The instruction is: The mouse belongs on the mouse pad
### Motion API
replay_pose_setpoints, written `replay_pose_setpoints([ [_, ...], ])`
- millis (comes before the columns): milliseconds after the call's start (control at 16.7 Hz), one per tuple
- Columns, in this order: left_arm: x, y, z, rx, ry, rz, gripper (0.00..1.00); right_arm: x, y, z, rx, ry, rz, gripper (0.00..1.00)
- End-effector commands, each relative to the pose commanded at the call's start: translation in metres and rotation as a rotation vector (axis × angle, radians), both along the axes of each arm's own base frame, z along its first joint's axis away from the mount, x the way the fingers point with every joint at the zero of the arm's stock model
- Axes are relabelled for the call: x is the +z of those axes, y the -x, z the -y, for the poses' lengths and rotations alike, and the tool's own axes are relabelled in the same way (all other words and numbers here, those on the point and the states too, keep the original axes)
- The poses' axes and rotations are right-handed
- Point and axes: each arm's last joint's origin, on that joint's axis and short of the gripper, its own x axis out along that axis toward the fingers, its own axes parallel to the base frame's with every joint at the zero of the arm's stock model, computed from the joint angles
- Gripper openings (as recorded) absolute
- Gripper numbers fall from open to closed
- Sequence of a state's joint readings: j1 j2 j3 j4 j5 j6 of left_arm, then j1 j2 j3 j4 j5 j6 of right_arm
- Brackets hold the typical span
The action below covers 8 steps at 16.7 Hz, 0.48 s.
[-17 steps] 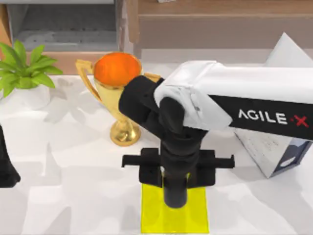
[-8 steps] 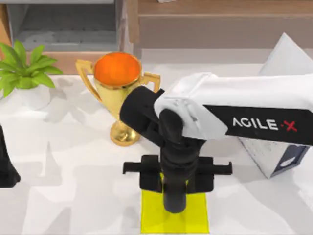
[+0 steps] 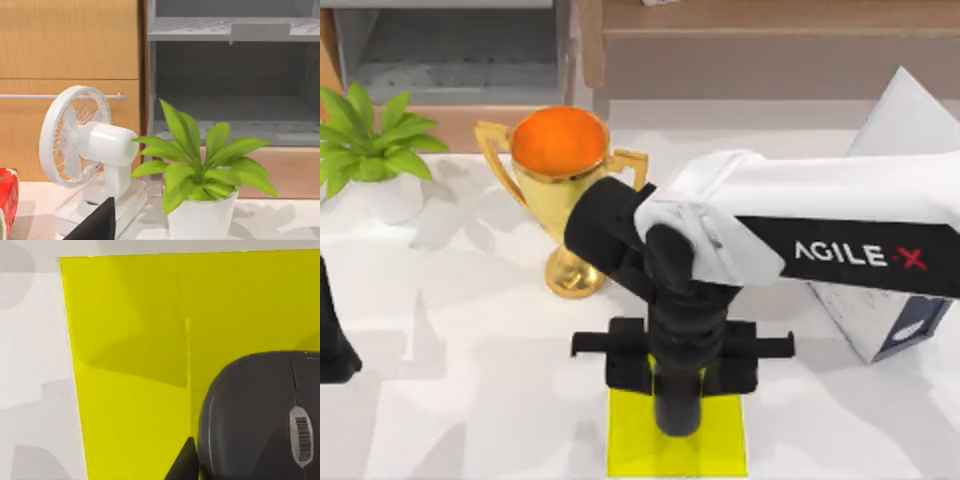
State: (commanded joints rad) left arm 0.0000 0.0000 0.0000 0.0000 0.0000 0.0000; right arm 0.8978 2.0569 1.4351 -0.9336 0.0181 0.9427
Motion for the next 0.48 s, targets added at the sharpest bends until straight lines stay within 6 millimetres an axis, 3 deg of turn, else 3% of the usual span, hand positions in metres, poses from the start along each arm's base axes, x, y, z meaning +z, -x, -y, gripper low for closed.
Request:
replay_pose_setpoints([
  [480, 0.0, 0.0, 0.0, 0.0, 0.0, 0.0, 1.0, 0.0, 0.0, 0.0, 0.0, 0.0, 0.0, 0.98],
])
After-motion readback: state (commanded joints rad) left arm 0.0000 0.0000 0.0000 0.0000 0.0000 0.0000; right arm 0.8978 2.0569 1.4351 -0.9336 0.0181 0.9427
